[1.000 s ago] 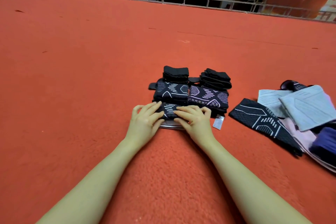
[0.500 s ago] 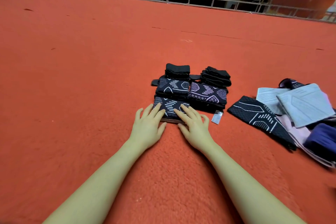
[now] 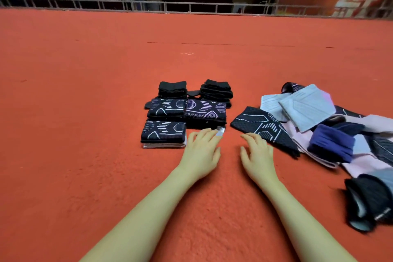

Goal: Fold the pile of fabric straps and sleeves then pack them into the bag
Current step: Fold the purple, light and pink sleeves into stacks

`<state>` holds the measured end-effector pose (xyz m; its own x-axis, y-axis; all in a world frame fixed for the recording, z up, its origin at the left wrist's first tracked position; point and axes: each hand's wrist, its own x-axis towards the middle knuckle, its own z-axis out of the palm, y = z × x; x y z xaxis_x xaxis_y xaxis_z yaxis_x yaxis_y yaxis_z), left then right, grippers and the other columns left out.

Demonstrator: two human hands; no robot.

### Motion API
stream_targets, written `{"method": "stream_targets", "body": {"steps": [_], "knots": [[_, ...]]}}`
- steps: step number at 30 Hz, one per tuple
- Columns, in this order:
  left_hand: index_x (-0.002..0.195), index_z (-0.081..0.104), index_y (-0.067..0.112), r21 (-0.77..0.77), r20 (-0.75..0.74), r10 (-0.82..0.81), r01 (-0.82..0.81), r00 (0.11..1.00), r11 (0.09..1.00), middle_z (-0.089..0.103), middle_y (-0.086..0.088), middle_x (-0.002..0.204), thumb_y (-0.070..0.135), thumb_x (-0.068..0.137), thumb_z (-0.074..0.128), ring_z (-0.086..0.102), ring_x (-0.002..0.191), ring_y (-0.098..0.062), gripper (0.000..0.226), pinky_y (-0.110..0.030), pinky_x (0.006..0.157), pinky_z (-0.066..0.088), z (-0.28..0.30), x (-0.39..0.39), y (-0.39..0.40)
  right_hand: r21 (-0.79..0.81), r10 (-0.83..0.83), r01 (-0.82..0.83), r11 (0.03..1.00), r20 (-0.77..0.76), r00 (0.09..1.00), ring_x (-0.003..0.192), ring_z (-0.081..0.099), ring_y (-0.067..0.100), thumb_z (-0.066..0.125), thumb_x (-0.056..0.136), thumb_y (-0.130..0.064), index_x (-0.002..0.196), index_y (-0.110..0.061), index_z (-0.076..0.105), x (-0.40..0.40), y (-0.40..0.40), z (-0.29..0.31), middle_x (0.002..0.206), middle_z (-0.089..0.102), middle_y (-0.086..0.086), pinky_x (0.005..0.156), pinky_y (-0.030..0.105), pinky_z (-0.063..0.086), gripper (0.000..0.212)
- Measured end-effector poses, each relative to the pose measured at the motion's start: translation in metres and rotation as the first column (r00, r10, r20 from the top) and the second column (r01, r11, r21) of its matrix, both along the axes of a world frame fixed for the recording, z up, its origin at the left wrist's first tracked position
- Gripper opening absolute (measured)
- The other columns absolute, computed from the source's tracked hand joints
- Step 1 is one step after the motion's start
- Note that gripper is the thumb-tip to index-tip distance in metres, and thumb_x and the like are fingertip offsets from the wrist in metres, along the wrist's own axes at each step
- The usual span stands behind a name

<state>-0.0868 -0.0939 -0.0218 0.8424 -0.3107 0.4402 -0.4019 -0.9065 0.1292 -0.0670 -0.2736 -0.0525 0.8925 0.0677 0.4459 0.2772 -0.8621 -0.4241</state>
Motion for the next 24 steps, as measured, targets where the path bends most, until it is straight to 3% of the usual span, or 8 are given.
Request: {"method": "stream_targets", "body": {"steps": [2,6,9,12,16,20,24], "knots": [[0.105,0.069,0.017,-0.057,-0.055,-0.02,0.017,0.998,0.998,0.067,0.0,0.115,0.032,0.081,0.039,0.061,0.109,-0.021,0.042,-0.036,0.087,0.042,-0.001,0.008,-0.025,-0.006,-0.135,0.135,0.991,-0.044,0.99,0.113,0.051,0.031,0.057,0.088,-0.013,0.124,-0.009,0.058,0.003,-0.018,0.0,0.125,0.056,0.008,0.089,0.04,0.031,0.036],[0.139,0.044,0.02,-0.023,-0.276,-0.025,0.02,0.961,1.0,0.035,0.0,0.15,0.028,0.096,0.043,0.027,0.139,-0.017,0.043,-0.034,0.107,0.019,-0.006,0.027,-0.061,-0.085,-0.299,0.289,0.954,-0.158,0.941,0.122,0.04,0.028,0.054,0.092,-0.023,0.135,-0.013,0.045,0.015,-0.025,0.004,0.139,0.043,0.006,0.096,0.041,0.026,0.046],[0.144,0.037,0.021,0.002,-0.295,-0.012,0.013,0.955,1.0,0.027,0.001,0.155,0.026,0.098,0.042,0.022,0.141,-0.016,0.046,-0.034,0.11,0.016,-0.009,0.039,-0.073,-0.185,-0.341,0.314,0.931,-0.138,0.93,0.126,0.034,0.03,0.053,0.093,-0.028,0.139,-0.014,0.042,0.022,-0.022,0.004,0.146,0.036,0.007,0.096,0.041,0.021,0.049],[0.147,0.031,0.021,0.009,-0.299,-0.004,0.008,0.954,1.0,0.021,0.0,0.157,0.027,0.099,0.041,0.019,0.143,-0.016,0.05,-0.037,0.112,0.015,-0.012,0.052,-0.077,-0.164,-0.401,0.376,0.912,-0.171,0.9,0.134,0.025,0.028,0.052,0.094,-0.033,0.141,-0.018,0.04,0.031,-0.027,0.005,0.153,0.026,0.005,0.101,0.042,0.017,0.051],[0.15,0.026,0.022,0.032,-0.299,-0.019,0.03,0.954,0.999,0.014,0.001,0.159,0.029,0.1,0.038,0.015,0.144,-0.016,0.051,-0.038,0.112,0.015,-0.017,0.071,-0.084,-0.206,-0.392,0.354,0.912,-0.19,0.9,0.137,0.024,0.024,0.048,0.096,-0.037,0.145,-0.023,0.033,0.042,-0.032,0.004,0.153,0.029,0.001,0.104,0.041,0.019,0.053],[0.15,0.023,0.022,0.029,-0.272,-0.027,0.036,0.962,0.999,0.012,0.002,0.16,0.03,0.101,0.036,0.011,0.145,-0.016,0.051,-0.036,0.112,0.014,-0.03,0.091,-0.093,-0.227,-0.418,0.376,0.899,-0.185,0.889,0.126,0.034,0.024,0.045,0.097,-0.04,0.128,-0.03,0.053,0.052,-0.038,0.007,0.137,0.046,-0.004,0.094,0.039,0.024,0.034],[0.148,0.031,0.019,-0.054,-0.217,-0.046,0.035,0.975,0.998,0.023,0.001,0.157,0.03,0.101,0.038,0.016,0.145,-0.013,0.049,-0.031,0.112,0.012,-0.042,0.105,-0.091,-0.207,-0.415,0.38,0.902,-0.168,0.894,0.121,0.034,0.023,0.042,0.098,-0.041,0.114,-0.033,0.063,0.058,-0.04,0.003,0.132,0.049,-0.01,0.086,0.038,0.017,0.028]]}}
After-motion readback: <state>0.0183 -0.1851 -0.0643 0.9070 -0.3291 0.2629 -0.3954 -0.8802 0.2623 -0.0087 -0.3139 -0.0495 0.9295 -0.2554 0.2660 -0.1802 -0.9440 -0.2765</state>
